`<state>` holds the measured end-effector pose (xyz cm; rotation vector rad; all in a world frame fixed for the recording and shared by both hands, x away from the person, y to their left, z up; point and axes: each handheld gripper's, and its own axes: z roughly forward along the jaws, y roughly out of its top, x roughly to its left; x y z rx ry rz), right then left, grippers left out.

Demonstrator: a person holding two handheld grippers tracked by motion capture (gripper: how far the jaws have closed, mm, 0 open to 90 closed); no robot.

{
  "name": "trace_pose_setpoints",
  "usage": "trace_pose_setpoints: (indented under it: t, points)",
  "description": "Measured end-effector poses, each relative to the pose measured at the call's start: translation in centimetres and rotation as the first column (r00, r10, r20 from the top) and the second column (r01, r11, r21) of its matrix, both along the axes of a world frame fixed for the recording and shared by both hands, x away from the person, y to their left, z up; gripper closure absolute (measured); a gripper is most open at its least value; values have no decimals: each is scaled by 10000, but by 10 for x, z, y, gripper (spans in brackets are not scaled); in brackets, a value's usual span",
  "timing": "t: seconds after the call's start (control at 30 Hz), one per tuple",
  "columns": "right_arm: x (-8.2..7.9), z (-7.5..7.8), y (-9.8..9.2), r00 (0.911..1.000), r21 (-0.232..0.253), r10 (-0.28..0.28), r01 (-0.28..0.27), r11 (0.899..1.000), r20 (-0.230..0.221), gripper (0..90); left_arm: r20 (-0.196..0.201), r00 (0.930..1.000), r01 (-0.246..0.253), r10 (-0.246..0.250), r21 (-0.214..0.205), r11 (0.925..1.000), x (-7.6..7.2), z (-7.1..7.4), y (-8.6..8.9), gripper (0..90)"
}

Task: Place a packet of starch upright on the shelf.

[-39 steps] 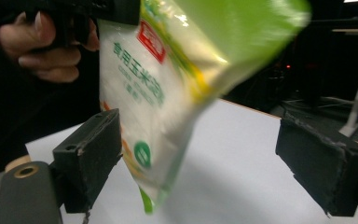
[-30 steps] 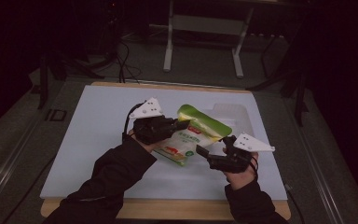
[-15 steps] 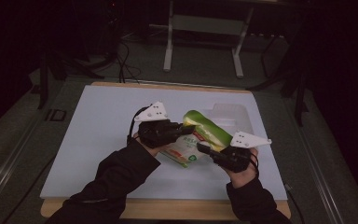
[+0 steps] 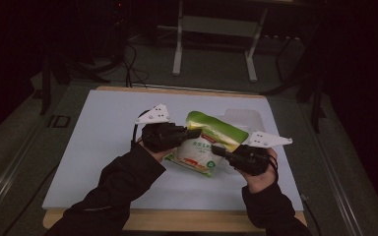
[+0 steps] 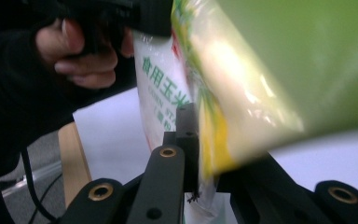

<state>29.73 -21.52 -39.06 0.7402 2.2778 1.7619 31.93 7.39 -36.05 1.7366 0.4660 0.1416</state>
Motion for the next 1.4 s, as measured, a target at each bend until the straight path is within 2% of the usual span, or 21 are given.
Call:
trace_pose_setpoints:
  t: [0.13,0.23,0.3,0.33,0.37,0.4,0.43,0.47,0.53,0.63,0.67,0.8,0.9,1.03,1.13,1.2,1.33,1.4]
  points:
    - [1,6,-2,10000,-87,25,-25,10000,84,859,-78,9999,110,-112,-149,9998,2,1,0,868]
    - [1,9,-3,9999,-118,62,-60,9999,156,860,63,9995,305,-303,-221,9993,3,4,1,864]
    - [1,13,-4,9996,-124,86,-83,9999,268,861,173,9990,425,-419,-347,9985,3,6,2,821]
    - [1,15,-5,9995,-118,90,-86,9999,304,861,253,9984,509,-497,-479,9976,3,7,3,737]
    - [1,15,-5,9995,-118,90,-86,9999,304,861,253,9984,509,-497,-479,9976,3,7,3,616]
    - [2,17,-7,9993,-133,56,-51,9999,383,862,314,9992,267,-253,-462,9986,2,7,5,616]
    - [4,22,-12,9993,80,-52,49,10000,366,862,358,9992,199,-182,-490,9986,2,6,6,461]
    - [4,23,-14,9992,157,-116,110,9998,387,862,332,9994,84,-69,-474,9988,2,4,8,399]
    - [7,29,-20,9985,310,-294,280,9991,464,861,164,9998,68,-59,-601,9982,2,0,13,315]
    - [11,39,-29,9958,475,-651,622,9969,636,861,-48,9997,-222,221,-252,9994,1,-7,18,170]
    - [12,42,-33,9946,532,-786,751,9958,673,861,-37,9993,-372,372,-86,9993,-1,-10,19,148]
    - [17,50,-43,9896,590,-1161,1114,9920,843,861,-112,9984,-552,555,281,9981,-7,-20,27,94]
    - [24,55,-55,9839,589,-1534,1485,9872,911,861,-241,9965,-797,805,332,9963,-13,-30,33,7]
    - [35,55,-69,9778,376,-1922,1897,9811,831,861,-509,9916,-1164,1192,540,9917,-18,-46,46,4]
    - [41,52,-78,9711,141,-2232,2229,9747,845,861,-768,9855,-1492,1514,341,9882,-19,-60,57,0]
    - [46,49,-85,9678,41,-2393,2397,9708,774,861,-852,9819,-1662,1691,408,9853,-20,-67,62,0]
    - [55,43,-99,9640,-82,-2573,2584,9660,665,860,-708,9807,-1790,1822,489,9826,-24,-82,70,0]
    - [59,41,-105,9623,-309,-2641,2665,9633,659,860,-630,9807,-1821,1853,533,9818,-26,-86,72,0]
